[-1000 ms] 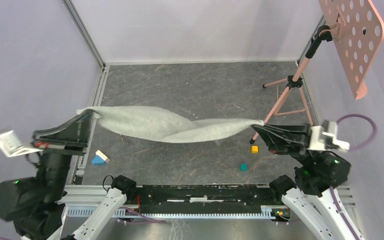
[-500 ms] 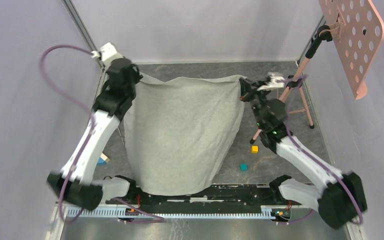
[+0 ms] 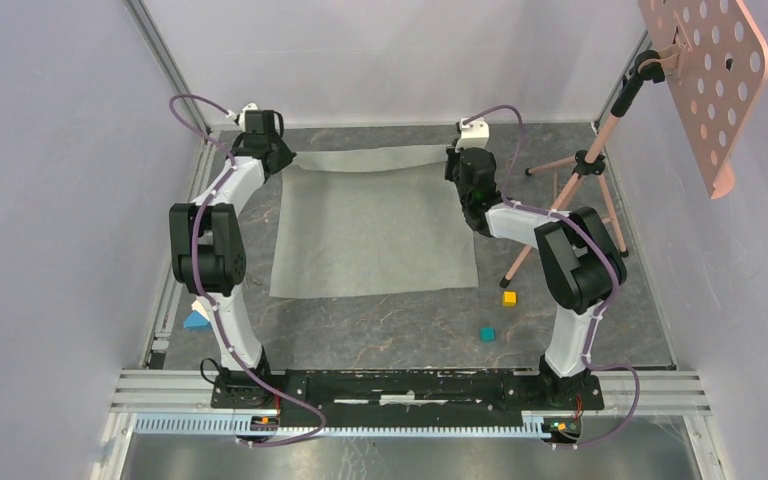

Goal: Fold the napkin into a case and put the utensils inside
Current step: Fold and flatten the napkin at the center of the board.

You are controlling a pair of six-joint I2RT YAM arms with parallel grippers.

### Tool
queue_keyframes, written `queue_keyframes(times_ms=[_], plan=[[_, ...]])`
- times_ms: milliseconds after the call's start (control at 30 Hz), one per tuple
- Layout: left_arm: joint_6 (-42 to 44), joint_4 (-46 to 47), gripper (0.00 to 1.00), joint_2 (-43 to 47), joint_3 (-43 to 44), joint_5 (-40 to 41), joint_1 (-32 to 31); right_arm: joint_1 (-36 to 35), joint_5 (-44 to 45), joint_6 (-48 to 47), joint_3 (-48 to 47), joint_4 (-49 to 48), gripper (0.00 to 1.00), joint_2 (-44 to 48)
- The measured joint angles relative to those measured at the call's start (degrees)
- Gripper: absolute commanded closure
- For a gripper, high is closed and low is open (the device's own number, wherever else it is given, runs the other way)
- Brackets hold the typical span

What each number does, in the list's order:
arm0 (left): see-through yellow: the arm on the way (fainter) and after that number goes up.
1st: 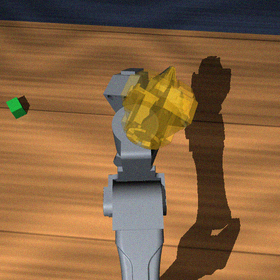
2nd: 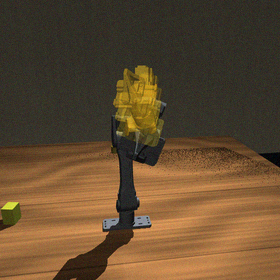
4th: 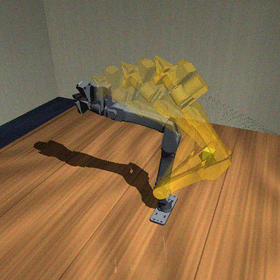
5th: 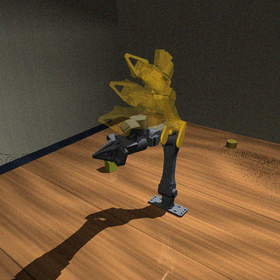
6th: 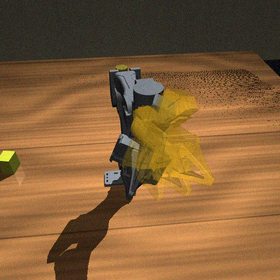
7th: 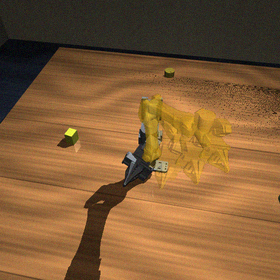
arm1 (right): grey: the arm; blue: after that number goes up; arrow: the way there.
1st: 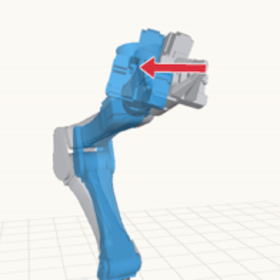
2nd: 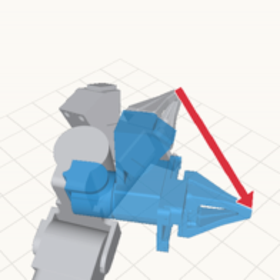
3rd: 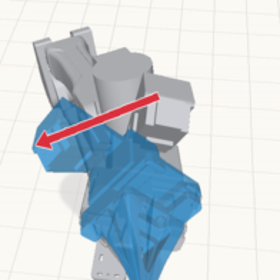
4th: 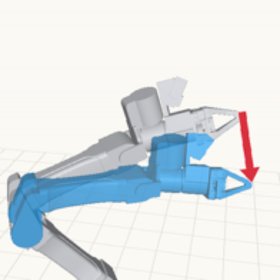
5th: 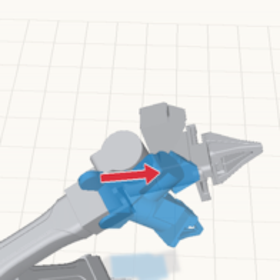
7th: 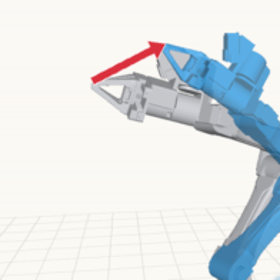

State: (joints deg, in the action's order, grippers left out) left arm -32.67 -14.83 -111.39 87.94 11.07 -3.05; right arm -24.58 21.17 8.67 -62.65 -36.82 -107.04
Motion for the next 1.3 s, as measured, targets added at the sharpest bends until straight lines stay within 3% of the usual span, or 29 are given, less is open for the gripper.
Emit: queue_keyframes(times_ms=[267, 433, 533, 633, 767, 967, 1300], plan=[[-1.51, 0.96, 0.98, -2.45, 0.94, -14.71, 4.83, 0.37, -4.92, -0.98, -2.27, 4.96, 1.0, -1.77], [-3.37, -4.15, 0.98, -1.55, -0.07, -19.17, 7.1, 1.11, -6.16, -1.03, -5.33, 17.77, 1.0, -1.2], [-4.04, -9.86, 0.98, 1.22, -3.61, -20.74, 7.85, 1.36, -8.04, -0.57, -5.64, 26.82, 1.0, 1.66], [-4.17, -11.78, 0.98, 6.67, -12.85, -23.67, 8.22, 1.46, -10.84, 1.09, 0.28, 30.82, 1.0, 8.59], [-4.11, -16.11, 0.98, 13.27, -24.44, -24.76, 8.11, 1.44, -16.37, 3.06, 10.16, 33.11, 1.0, 17.62], [-2.99, -21.53, 0.98, 20.35, -32.44, -21.86, 8.07, 1.31, -23.71, 3.98, 22.82, 34.51, 1.0, 23.8], [-2.8, -24.9, 0.98, 29.86, -36.06, -15.56, 8.07, 1.05, -26.56, 3.21, 27.06, 35.34, 1.0, 30.84]])
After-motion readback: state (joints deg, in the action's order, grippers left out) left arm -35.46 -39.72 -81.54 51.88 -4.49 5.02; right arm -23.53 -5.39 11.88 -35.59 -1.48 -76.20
